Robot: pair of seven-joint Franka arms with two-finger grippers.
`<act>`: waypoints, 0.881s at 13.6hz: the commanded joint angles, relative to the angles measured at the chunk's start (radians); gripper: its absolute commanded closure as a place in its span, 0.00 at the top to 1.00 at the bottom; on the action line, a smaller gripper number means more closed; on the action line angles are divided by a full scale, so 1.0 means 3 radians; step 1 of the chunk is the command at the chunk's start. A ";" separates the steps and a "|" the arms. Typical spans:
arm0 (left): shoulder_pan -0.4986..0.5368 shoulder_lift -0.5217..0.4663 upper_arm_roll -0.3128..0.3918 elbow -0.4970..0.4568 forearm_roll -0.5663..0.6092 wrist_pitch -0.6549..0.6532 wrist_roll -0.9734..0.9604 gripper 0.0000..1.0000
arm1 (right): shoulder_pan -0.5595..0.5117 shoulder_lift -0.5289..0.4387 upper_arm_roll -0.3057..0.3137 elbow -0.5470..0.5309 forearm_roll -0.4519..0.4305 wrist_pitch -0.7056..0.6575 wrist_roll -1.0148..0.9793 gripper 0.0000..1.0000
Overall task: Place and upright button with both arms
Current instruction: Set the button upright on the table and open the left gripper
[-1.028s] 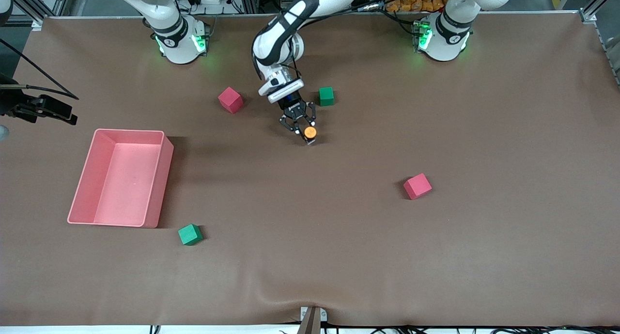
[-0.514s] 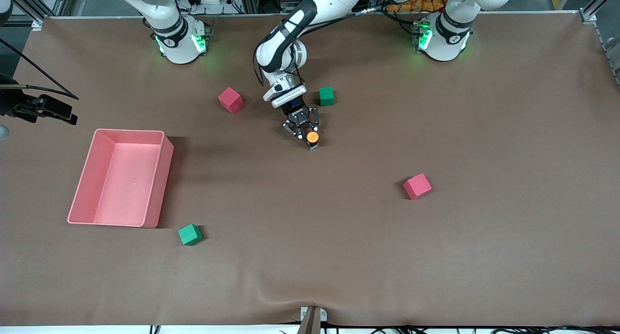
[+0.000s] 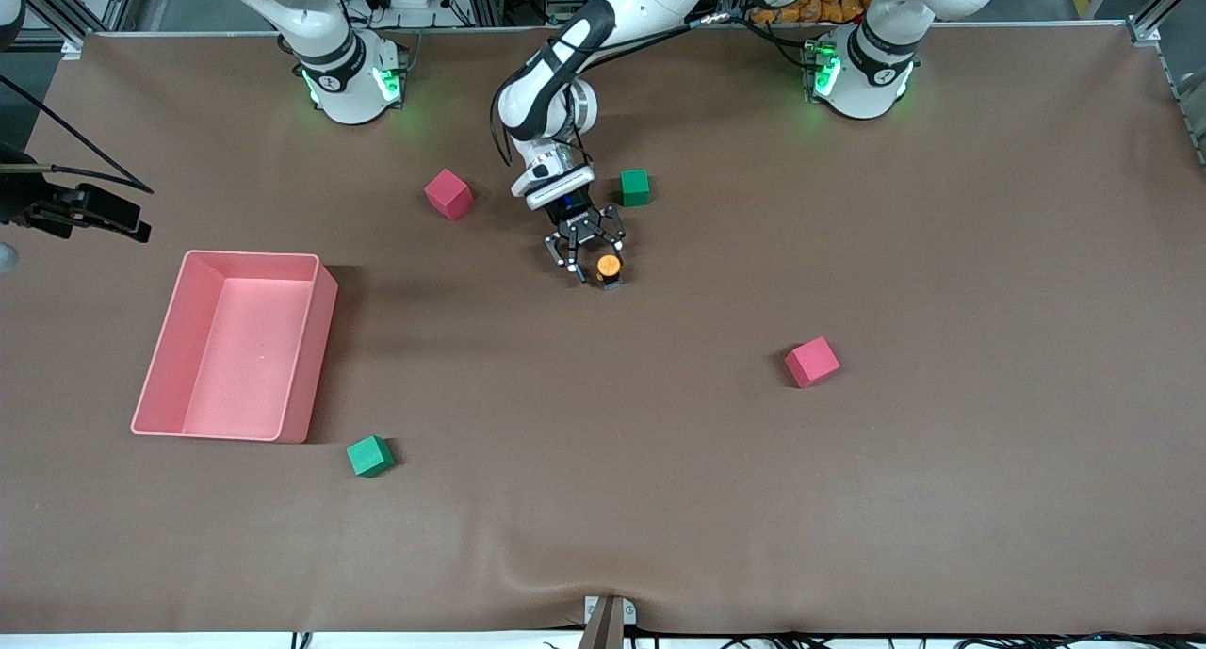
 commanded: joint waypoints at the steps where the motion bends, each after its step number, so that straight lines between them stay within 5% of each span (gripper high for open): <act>1: -0.0020 0.0005 0.0002 0.0044 0.0069 -0.0067 0.0156 1.00 | 0.0004 -0.0051 -0.0003 -0.0031 0.0037 -0.0020 0.0052 1.00; 4: -0.0036 -0.0138 -0.0029 -0.0043 -0.0125 -0.0077 0.0244 1.00 | 0.0009 -0.0041 -0.0003 -0.0031 0.0037 -0.0004 0.0052 1.00; 8: 0.0005 -0.0654 -0.0269 -0.0513 -0.0299 -0.0062 0.0239 1.00 | 0.0010 -0.0041 0.0002 -0.0031 0.0037 -0.0004 0.0052 1.00; 12: 0.0133 -0.1155 -0.0361 -0.0616 -0.0641 0.0214 0.0259 1.00 | 0.0010 -0.0041 0.0002 -0.0031 0.0037 -0.0014 0.0052 1.00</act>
